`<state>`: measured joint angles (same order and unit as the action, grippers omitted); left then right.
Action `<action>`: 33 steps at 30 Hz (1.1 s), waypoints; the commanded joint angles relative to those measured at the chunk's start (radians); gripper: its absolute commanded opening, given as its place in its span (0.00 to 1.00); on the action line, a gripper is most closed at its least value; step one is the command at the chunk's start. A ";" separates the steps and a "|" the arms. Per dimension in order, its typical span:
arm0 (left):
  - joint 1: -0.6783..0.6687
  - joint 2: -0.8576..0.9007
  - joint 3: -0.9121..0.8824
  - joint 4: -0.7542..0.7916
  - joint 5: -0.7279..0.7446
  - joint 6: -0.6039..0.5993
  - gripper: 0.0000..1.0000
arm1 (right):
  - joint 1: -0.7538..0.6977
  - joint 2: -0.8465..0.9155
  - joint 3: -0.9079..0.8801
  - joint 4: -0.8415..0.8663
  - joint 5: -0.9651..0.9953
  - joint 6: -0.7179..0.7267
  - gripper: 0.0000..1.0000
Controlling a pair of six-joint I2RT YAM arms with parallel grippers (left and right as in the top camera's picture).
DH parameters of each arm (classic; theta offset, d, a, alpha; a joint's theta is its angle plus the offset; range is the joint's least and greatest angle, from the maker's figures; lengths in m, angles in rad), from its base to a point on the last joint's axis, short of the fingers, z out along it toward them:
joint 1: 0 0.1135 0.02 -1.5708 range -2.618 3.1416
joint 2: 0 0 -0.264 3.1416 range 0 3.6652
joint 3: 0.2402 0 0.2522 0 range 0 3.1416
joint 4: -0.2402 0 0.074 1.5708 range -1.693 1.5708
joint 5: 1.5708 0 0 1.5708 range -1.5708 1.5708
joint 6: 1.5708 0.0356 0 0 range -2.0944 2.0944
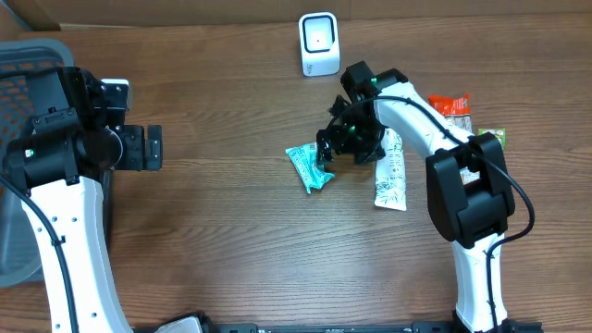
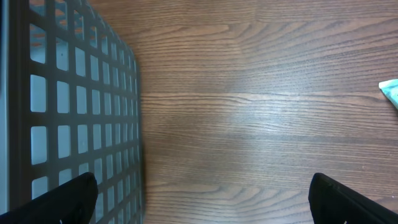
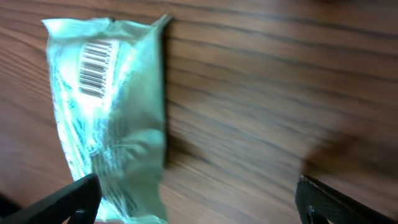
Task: Scan the item barcode
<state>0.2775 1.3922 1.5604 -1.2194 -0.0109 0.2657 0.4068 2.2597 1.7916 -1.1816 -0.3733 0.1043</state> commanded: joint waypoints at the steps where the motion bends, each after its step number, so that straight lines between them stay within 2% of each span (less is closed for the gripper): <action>1: 0.004 -0.006 0.005 0.000 0.008 0.015 0.99 | 0.011 -0.074 0.102 -0.050 0.121 0.000 1.00; 5: 0.003 -0.006 0.005 0.000 0.008 0.015 1.00 | 0.051 -0.140 0.138 -0.093 0.131 0.026 1.00; 10: 0.003 -0.006 0.005 0.000 0.008 0.015 1.00 | 0.104 -0.154 0.128 -0.029 0.099 0.140 1.00; 11: 0.003 -0.006 0.005 0.000 0.008 0.015 1.00 | 0.111 -0.154 0.116 -0.011 0.078 0.130 0.95; 12: 0.004 -0.006 0.005 0.000 0.008 0.015 0.99 | 0.120 -0.154 0.103 0.005 0.073 0.114 0.69; 13: 0.003 -0.006 0.005 0.000 0.008 0.015 1.00 | 0.131 -0.154 0.083 0.027 0.082 0.103 0.31; 14: 0.004 -0.006 0.005 0.000 0.008 0.015 1.00 | 0.140 -0.154 0.063 0.048 0.102 0.111 0.06; 15: 0.003 -0.006 0.005 0.000 0.008 0.015 1.00 | 0.148 -0.154 0.040 0.072 0.120 0.130 0.04; 18: 0.003 -0.006 0.005 0.000 0.008 0.015 1.00 | 0.167 -0.154 -0.048 0.166 0.179 0.221 0.04; 24: 0.003 -0.006 0.005 0.000 0.008 0.015 1.00 | 0.171 -0.154 -0.214 0.336 0.167 0.271 0.04; 33: 0.004 -0.006 0.005 0.000 0.008 0.015 1.00 | 0.167 -0.117 -0.343 0.449 0.187 0.397 0.04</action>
<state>0.2775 1.3922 1.5604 -1.2194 -0.0109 0.2657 0.5758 2.1048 1.5032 -0.7311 -0.2211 0.4198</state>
